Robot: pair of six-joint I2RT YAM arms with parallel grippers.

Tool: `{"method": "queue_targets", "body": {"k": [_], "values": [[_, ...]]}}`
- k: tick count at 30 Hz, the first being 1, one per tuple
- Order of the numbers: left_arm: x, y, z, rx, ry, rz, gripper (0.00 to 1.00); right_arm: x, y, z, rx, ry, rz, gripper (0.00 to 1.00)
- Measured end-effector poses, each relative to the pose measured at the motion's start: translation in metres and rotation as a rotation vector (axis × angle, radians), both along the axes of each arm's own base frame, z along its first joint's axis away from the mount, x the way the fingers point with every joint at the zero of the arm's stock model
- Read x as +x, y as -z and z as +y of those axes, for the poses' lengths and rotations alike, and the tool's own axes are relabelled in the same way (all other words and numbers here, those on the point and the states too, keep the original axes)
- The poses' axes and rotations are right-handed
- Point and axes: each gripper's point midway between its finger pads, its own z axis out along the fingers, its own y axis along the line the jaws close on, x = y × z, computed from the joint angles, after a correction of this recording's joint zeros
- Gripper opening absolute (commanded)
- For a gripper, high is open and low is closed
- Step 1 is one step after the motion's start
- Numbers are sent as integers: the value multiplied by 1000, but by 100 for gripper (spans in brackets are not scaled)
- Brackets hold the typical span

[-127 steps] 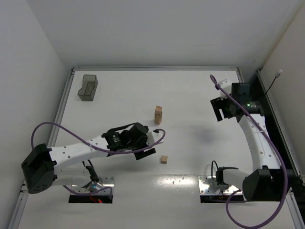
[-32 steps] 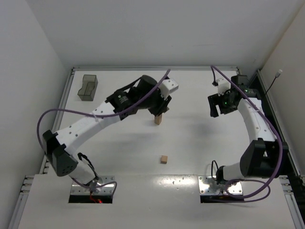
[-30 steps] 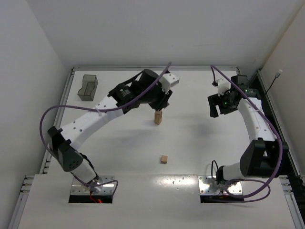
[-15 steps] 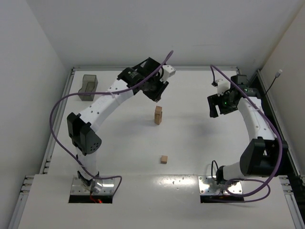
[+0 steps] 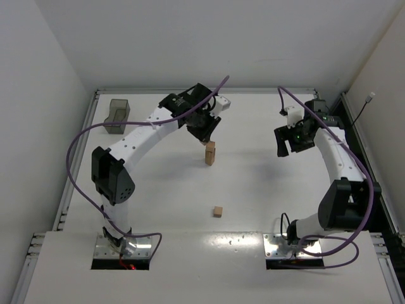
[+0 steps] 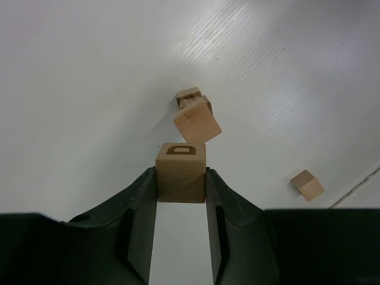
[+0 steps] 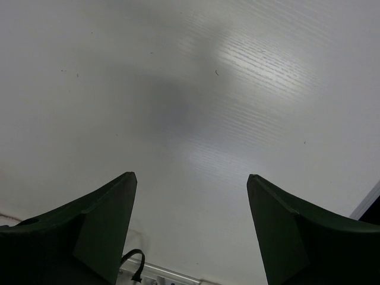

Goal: Build the wood block tower

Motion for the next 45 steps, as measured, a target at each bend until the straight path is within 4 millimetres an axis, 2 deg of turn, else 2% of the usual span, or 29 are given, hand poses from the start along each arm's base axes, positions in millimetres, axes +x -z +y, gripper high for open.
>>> {"method": "queue_targets", "body": {"k": [5,13,18,28,35,45], "values": [[-3,10,1,11,3,18,8,0,0,1,7,-3,0,72],[0,9,-2,1,1,4,12,0,0,2,7,-4,0,72],[-3,8,-8,0,12,-3,13,-1,0,2,8,-4,4,82],[-5,6,-17,-10,31,-17,16,-1,0,2,7,-4,6,88],[-4,13,-18,-2,31,-5,26,-1,0,2,7,-5,6,88],[-2,20,-20,7,32,6,33,-1,0,2,7,-5,6,88]]}}
